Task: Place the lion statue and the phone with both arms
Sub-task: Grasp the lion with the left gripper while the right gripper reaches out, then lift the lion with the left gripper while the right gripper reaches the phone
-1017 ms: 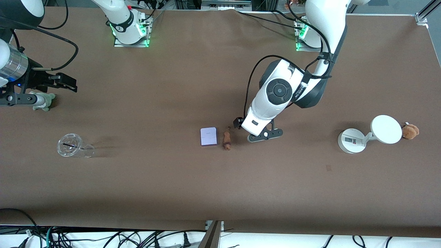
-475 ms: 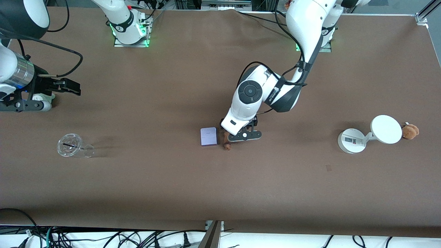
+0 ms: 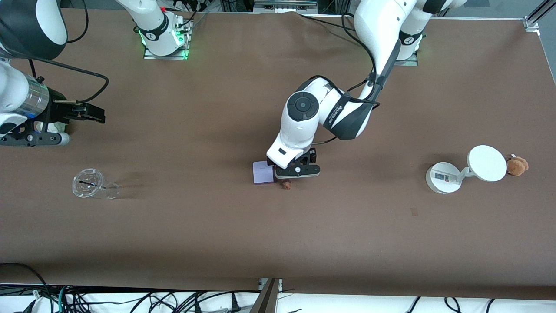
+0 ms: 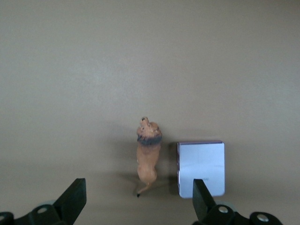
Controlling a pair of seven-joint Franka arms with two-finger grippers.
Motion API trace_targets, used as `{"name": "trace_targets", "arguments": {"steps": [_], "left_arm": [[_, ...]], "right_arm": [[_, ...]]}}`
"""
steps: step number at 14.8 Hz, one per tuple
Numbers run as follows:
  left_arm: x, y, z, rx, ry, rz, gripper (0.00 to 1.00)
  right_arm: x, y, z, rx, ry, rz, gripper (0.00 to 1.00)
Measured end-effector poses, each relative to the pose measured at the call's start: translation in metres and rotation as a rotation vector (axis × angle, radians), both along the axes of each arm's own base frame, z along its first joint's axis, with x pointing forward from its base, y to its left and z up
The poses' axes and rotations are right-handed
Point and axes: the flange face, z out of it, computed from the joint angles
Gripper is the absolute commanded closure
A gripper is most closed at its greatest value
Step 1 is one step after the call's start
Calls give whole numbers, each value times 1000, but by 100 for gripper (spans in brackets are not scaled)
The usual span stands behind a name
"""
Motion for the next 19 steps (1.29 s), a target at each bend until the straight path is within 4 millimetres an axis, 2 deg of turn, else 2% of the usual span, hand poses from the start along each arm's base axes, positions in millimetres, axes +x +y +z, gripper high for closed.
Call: {"name": "trace_targets", "arguments": {"steps": [3,5,9,14,17,19], "left_arm": [[-8,-21,-31,44,-25,-1,0],[-11,-28,-41,50,-31,-1,0],[-5,-25,-41,72,-70,3,0],[-4,-28,-76,68,-103,7,0],[1,-23,-81,73,-112,13,0],[4,-21,-86,73,-121,16,0]], "right_arm": [[4,0,-11,-1,15,0,0],[9,0,-21,-1,22,0,0],[20,-1,-44,-1,28,-2,0],[29,2,-59,1,21,3,0],[34,8,-70,20,17,4,0],[42,15,-88,49,15,2,0]]}}
